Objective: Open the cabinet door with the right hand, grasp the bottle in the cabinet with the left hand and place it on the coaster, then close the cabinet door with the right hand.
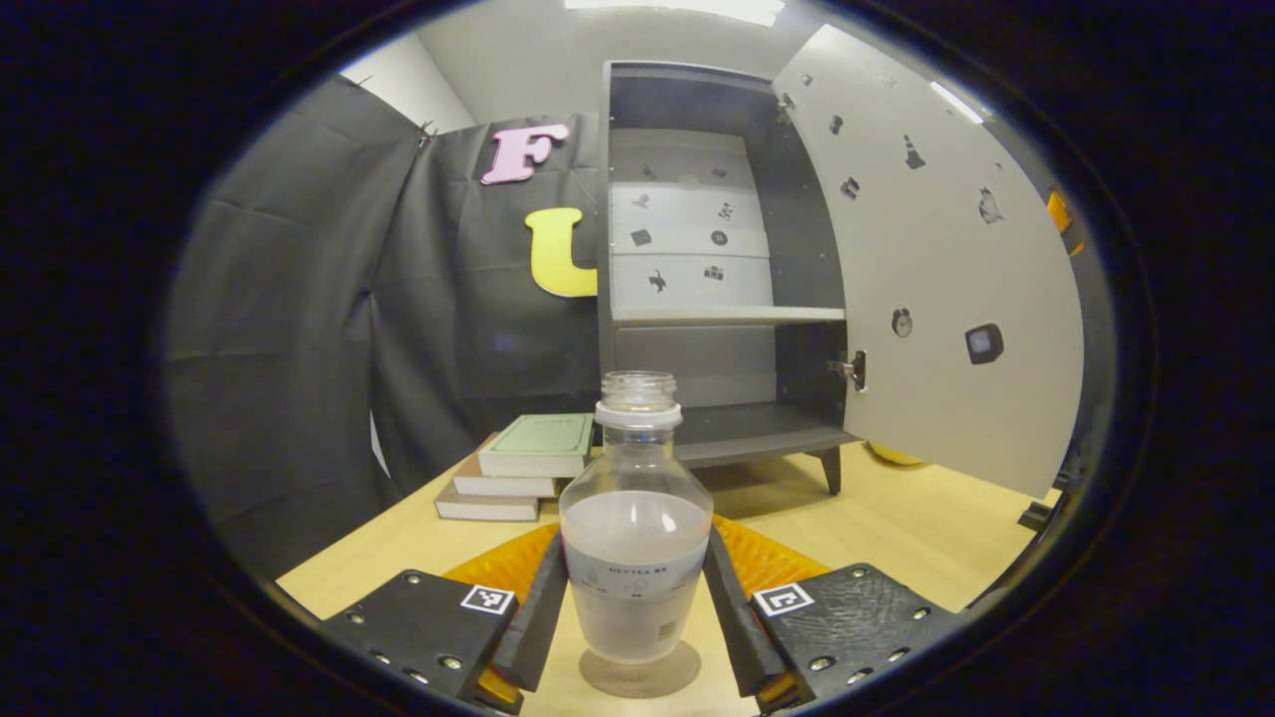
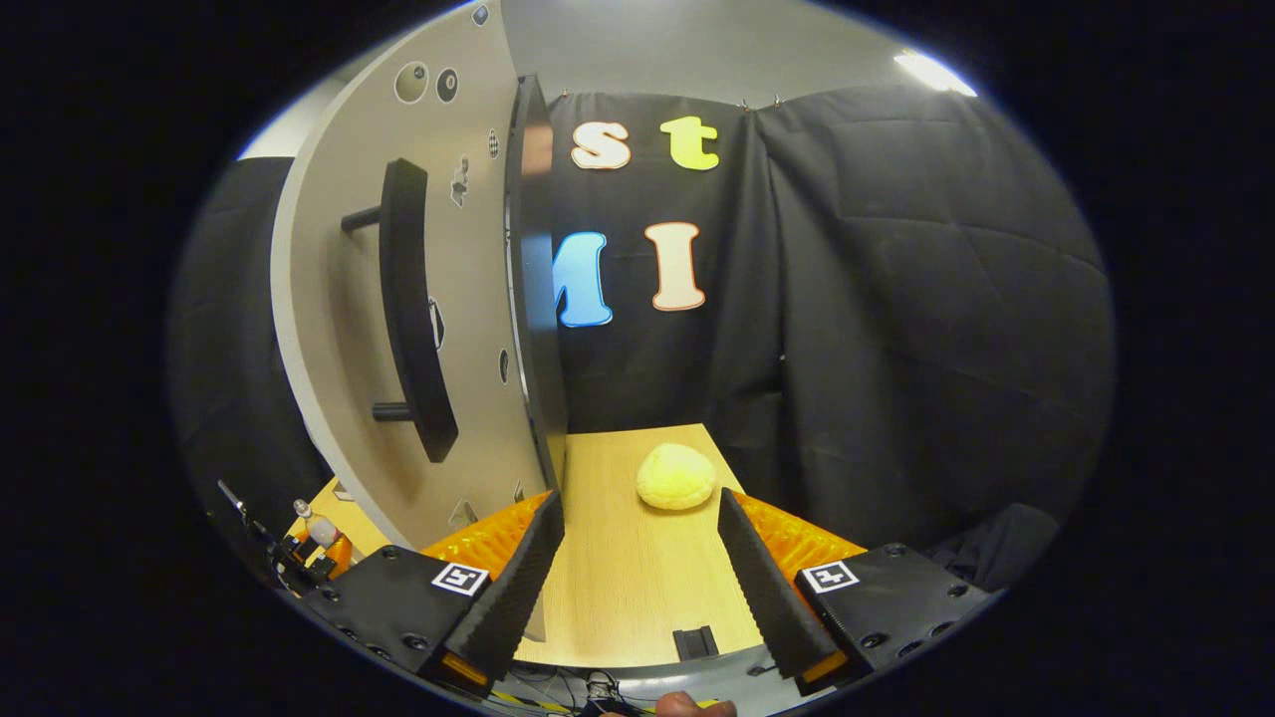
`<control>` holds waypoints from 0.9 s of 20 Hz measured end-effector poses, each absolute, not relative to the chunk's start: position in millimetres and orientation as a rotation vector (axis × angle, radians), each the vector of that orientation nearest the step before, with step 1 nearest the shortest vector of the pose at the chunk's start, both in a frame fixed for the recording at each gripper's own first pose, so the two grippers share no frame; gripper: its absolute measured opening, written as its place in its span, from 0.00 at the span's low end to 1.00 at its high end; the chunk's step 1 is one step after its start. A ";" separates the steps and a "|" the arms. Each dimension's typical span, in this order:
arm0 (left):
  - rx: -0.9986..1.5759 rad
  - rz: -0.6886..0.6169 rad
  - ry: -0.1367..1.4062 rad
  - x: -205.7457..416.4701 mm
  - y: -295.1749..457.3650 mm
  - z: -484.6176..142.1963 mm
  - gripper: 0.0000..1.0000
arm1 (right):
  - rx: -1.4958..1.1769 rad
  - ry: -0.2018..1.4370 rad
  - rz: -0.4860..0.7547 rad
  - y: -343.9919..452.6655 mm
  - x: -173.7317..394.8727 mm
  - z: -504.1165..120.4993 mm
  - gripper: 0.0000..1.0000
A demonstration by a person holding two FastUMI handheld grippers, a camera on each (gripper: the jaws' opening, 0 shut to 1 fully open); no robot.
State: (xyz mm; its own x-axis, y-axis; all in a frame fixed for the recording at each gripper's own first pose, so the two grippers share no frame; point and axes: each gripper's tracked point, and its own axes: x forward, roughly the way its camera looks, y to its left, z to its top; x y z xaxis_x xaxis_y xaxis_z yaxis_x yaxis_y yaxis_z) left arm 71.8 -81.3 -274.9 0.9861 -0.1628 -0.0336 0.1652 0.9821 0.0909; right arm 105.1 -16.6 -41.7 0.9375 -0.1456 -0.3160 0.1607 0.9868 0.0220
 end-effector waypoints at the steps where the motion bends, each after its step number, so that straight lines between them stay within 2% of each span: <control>1: 0.094 -0.169 0.038 75.1 -83.1 -285.0 0.72 | 0.049 0.332 -0.160 -18.3 104.9 -47.2 0.93; 2: 0.094 -0.175 0.060 78.6 -84.5 -294.9 0.70 | 0.051 0.337 -0.177 -23.2 103.6 -50.0 0.93; 3: 0.093 -0.175 0.070 79.5 -83.4 -303.0 0.72 | 0.057 0.339 -0.190 -27.3 100.1 -52.9 0.98; 11: 0.088 -0.134 0.082 65.0 -77.2 -333.6 0.70 | 0.129 0.379 -0.214 -40.3 105.1 -80.4 0.98; 18: 0.077 -0.089 0.104 63.3 -73.0 -338.0 0.71 | 0.140 0.419 -0.144 -23.5 119.4 -91.8 0.99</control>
